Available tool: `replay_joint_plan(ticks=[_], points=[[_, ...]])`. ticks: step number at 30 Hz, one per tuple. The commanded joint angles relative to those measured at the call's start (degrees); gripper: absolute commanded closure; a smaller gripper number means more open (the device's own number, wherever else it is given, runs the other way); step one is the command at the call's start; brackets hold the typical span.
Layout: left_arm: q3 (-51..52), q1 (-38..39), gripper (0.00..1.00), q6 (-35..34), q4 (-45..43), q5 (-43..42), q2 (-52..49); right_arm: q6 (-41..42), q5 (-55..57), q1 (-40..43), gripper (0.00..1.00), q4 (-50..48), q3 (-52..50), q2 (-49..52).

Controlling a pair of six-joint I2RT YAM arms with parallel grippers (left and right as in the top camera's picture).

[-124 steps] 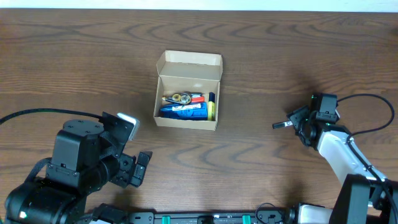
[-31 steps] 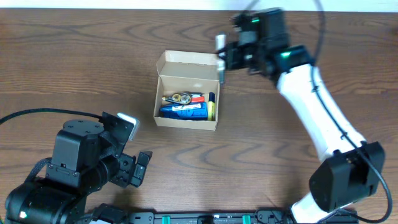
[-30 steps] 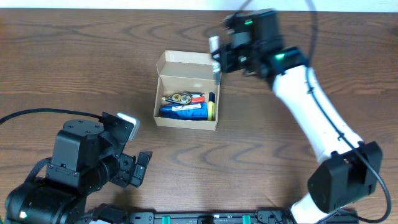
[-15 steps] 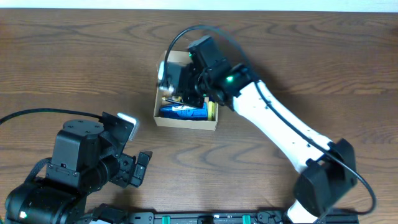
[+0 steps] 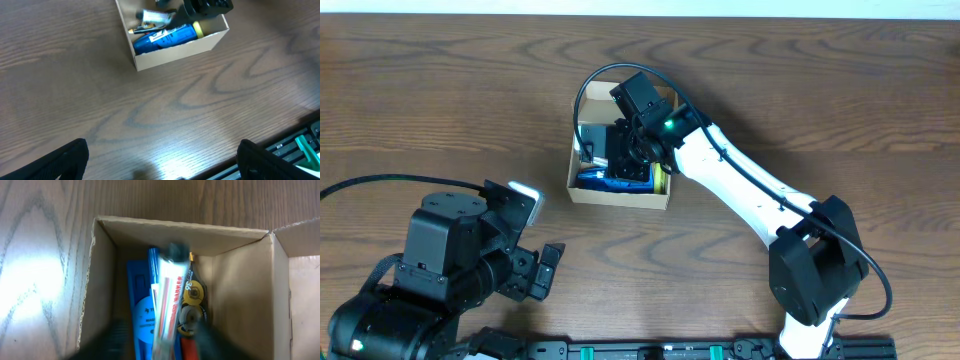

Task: Pack container
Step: 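Carry the black marker into the box and release it, then push the box leftward with the right gripper against its side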

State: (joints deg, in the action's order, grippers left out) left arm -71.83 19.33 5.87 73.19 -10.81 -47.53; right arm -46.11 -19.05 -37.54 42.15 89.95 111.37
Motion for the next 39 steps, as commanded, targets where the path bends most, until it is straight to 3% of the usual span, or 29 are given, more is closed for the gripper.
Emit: replay_joint_plan(ticks=[1,3,9,15,18,20,29,39], points=[[-0.8,-0.2,0.05,0.3,0.1,-0.6,0.0,4.9,-0.3,-0.4,0.33,0.0,2.0,0.1],[-0.8,-0.2,0.05,0.3,0.1,-0.6,0.0,9.7,-0.3,-0.3,0.27,0.2,3.3,-1.0],[-0.8,-0.2,0.05,0.3,0.1,-0.6,0.0,23.2,1.6,1.2,0.26,1.5,6.6,-6.9],[-0.8,-0.2,0.05,0.3,0.1,-0.6,0.0,52.7,15.3,3.1,0.25,8.5,6.7,-11.4],[-0.8,-0.2,0.05,0.3,0.1,-0.6,0.0,66.7,23.4,3.7,0.34,15.6,6.4,-11.1],[-0.8,-0.2,0.05,0.3,0.1,-0.6,0.0,72.3,27.5,3.7,0.3,17.8,5.5,-10.9],[-0.8,-0.2,0.05,0.3,0.1,-0.6,0.0,82.2,28.3,3.9,0.34,12.8,-4.6,-10.0],[-0.8,-0.2,0.05,0.3,0.1,-0.6,0.0,84.5,27.2,4.0,0.36,7.9,-13.3,-10.0]])
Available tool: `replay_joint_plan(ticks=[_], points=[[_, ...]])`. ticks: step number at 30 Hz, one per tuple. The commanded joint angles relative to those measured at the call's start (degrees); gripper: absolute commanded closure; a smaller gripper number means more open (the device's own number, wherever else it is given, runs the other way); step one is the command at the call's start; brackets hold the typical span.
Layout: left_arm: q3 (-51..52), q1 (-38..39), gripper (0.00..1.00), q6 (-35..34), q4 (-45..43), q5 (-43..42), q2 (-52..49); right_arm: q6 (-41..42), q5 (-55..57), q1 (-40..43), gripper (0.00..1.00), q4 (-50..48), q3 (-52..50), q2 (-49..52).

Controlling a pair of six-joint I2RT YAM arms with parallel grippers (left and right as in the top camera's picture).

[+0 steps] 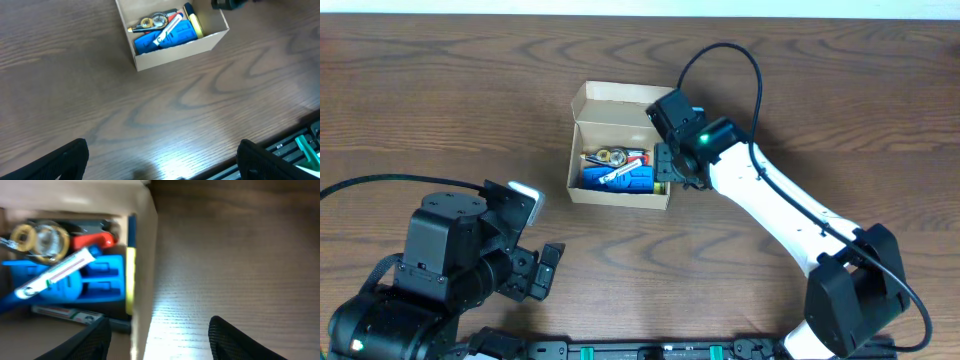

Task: Pack container
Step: 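Push the box leftward with the right gripper against its side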

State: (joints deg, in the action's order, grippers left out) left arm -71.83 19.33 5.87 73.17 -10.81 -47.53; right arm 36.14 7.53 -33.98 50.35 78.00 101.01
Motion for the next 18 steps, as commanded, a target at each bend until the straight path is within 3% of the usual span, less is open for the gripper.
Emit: replay_joint_plan(ticks=[1,18], points=[[-0.8,-0.2,0.05,0.3,0.2,-0.6,0.0,2.2,0.6,0.5,0.37,-0.5,-1.8,0.4],[-0.8,-0.2,0.05,0.3,0.2,-0.6,0.0,2.1,0.7,4.7,0.5,1.8,-2.8,0.4]])
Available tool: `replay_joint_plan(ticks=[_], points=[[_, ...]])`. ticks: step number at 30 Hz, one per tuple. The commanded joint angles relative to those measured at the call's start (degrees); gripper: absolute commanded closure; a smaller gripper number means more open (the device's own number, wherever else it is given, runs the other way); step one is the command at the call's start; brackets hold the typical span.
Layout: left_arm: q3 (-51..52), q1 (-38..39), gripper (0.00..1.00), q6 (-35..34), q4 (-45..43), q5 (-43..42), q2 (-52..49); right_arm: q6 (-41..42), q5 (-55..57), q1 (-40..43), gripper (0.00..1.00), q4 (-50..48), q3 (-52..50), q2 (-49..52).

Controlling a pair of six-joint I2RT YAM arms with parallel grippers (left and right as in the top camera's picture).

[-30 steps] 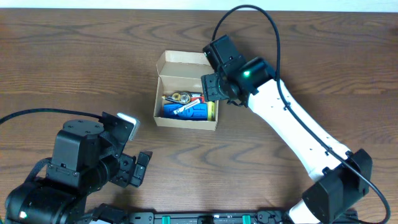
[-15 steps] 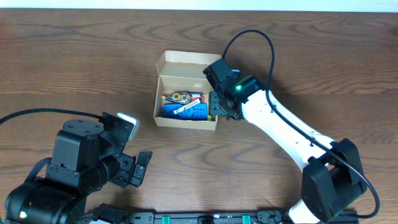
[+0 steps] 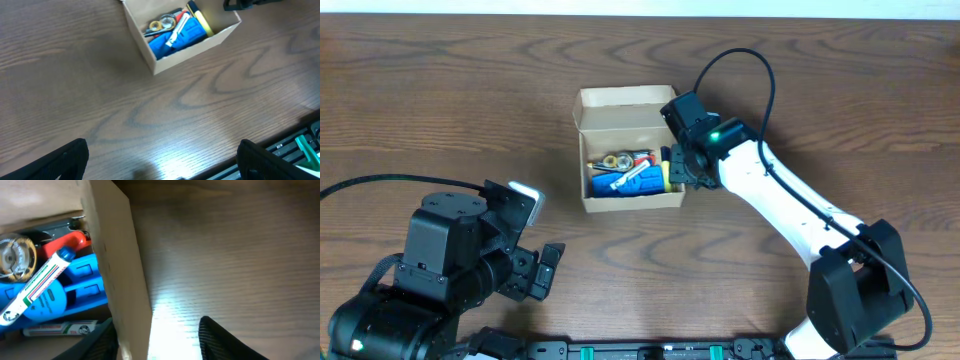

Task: Pack container
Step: 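Push the box leftward with the right gripper against its side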

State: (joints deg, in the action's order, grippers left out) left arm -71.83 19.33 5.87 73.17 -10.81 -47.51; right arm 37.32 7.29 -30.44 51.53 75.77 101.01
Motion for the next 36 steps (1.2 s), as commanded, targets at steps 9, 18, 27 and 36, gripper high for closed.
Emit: replay_joint_plan(ticks=[9,18,27,36], points=[[-0.8,-0.2,0.05,0.3,0.2,-0.6,-0.1,1.0,0.9,1.4,0.88,0.8,-0.6,0.4],[-0.8,-0.2,0.05,0.3,0.2,-0.6,-0.1,1.0,0.9,1.4,0.99,1.2,-0.6,0.4],[-0.8,-0.2,0.05,0.3,0.2,-0.6,-0.1,-4.1,1.7,1.6,0.99,1.2,-0.6,0.4],[-0.8,-0.2,0.05,0.3,0.2,-0.6,-0.1,-14.3,1.6,3.4,0.99,2.3,-0.6,0.4]])
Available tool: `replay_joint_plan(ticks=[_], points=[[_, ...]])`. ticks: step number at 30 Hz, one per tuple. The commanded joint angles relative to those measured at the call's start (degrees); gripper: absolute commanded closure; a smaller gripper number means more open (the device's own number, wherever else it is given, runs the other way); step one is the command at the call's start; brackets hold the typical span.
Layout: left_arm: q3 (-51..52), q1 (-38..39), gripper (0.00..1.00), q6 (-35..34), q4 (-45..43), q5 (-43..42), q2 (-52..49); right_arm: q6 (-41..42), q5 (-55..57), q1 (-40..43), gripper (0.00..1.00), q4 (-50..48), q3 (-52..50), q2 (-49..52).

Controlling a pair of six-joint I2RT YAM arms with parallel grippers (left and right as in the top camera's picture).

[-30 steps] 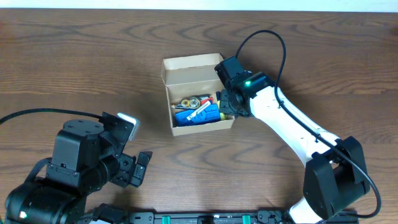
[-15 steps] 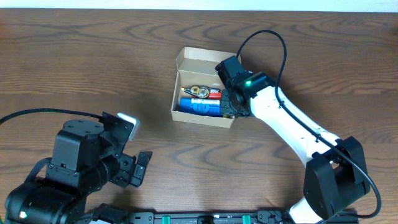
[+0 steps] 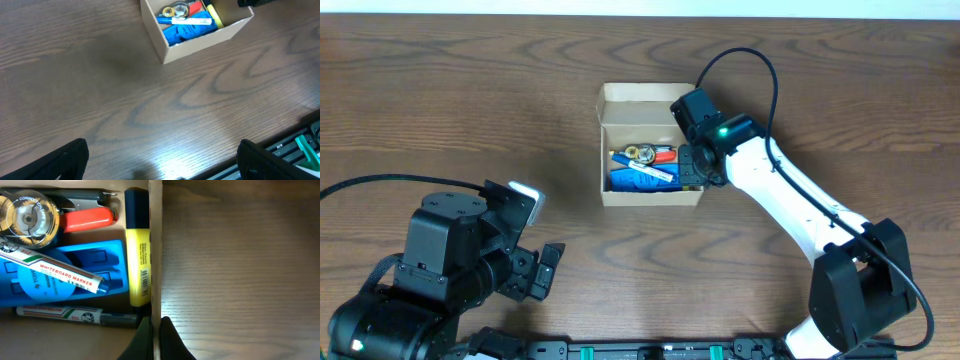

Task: Pack container
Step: 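Push the box leftward with the right gripper against its side, then bring both grippers to the box's left and right sides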

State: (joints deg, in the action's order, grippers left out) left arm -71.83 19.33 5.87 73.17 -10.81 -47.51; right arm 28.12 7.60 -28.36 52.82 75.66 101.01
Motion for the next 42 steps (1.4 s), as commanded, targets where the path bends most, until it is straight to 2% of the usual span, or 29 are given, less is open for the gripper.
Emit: replay_joint_plan(ticks=[1,8,9,10,11,12,14,20,28,34,42], points=[[-0.8,-0.2,0.05,0.3,0.2,-0.6,-0.1,-5.1,1.2,1.5,0.99,1.1,-0.5,0.4],[-0.8,-0.2,0.05,0.3,0.2,-0.6,-0.1,-6.1,0.7,1.8,0.99,1.4,-0.5,0.3],[-0.8,-0.2,0.05,0.3,0.2,-0.6,-0.1,-6.1,0.5,1.8,0.94,1.4,-0.5,0.3],[-0.8,-0.2,0.05,0.3,0.2,-0.6,-0.1,-6.1,-0.2,1.8,0.74,1.3,-0.5,0.3],[-0.8,-0.2,0.05,0.3,0.2,-0.6,-0.1,-6.1,-1.0,1.8,0.47,1.2,-0.5,0.3],[-0.8,-0.2,0.05,0.3,0.2,-0.6,-0.1,-6.1,-2.1,1.8,0.4,1.2,-0.4,0.3],[-0.8,-0.2,0.05,0.3,0.2,-0.6,-0.1,-6.1,-4.0,1.8,0.01,1.2,-0.2,0.3],[-0.8,-0.2,0.05,0.3,0.2,-0.6,-0.1,-5.4,-8.1,1.8,0.01,4.0,3.6,-2.6],[-0.8,-0.2,0.05,0.4,0.2,-0.6,-0.1,-5.4,-8.1,1.8,0.01,4.8,8.0,-14.4],[-0.8,-0.2,0.05,1.9,0.1,5.2,-0.1,-7.2,-7.4,1.8,0.01,5.0,8.0,-21.9],[-0.8,-0.2,0.05,1.8,-0.4,4.9,-0.1,-9.2,-7.0,1.8,0.01,7.8,7.1,-22.7]])
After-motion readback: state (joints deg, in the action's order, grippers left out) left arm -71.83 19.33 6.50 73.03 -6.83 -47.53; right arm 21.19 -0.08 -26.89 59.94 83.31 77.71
